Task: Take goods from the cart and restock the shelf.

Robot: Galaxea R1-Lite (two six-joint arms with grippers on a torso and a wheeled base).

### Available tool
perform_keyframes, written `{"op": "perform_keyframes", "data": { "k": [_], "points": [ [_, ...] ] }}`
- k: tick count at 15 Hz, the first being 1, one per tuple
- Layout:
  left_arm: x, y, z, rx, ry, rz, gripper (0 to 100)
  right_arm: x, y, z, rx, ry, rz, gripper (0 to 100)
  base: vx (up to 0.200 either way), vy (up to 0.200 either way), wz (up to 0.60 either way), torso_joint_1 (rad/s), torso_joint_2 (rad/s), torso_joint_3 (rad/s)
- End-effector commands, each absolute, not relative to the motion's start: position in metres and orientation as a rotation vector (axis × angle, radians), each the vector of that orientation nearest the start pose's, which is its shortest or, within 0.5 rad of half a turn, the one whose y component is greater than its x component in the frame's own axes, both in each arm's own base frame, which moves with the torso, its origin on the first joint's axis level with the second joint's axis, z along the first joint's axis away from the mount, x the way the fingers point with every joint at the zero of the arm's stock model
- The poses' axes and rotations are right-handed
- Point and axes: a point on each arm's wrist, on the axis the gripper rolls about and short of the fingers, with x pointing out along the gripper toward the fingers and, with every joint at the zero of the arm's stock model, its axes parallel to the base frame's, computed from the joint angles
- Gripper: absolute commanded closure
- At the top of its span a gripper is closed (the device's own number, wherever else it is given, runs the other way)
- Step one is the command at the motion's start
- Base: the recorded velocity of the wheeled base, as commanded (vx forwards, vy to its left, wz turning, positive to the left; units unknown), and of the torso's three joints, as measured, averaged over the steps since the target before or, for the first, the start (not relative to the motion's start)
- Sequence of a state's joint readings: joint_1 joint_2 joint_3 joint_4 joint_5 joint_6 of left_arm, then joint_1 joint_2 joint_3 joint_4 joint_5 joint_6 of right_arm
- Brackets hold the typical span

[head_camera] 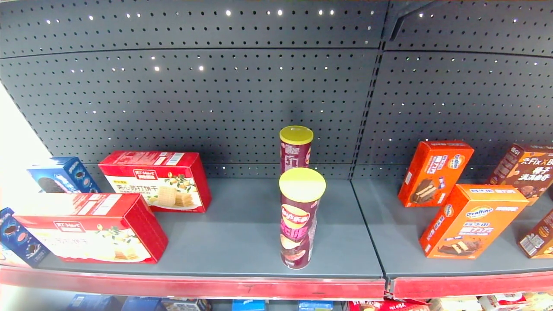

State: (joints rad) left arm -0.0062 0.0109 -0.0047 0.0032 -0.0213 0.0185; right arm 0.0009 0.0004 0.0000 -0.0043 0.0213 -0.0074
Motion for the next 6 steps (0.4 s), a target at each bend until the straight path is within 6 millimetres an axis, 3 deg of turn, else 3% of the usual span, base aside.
{"op": "perform_keyframes", "data": {
  "k": [1, 6],
  "points": [
    [-0.0222, -0.0003, 0.0767, 0.018, 0.01, -0.028, 0, -0.0228, 0.0004, 0.0761, -0.009, -0.006, 0.023, 0, 0.0, 0.0, 0.0, 0.0, 0.0, 0.0],
    [-0.0222, -0.0003, 0.0767, 0.018, 0.01, -0.028, 0, -0.0228, 0.0004, 0.076, -0.009, -0.005, 0.023, 0, 0.0, 0.0, 0.0, 0.0, 0.0, 0.0]
  ]
}}
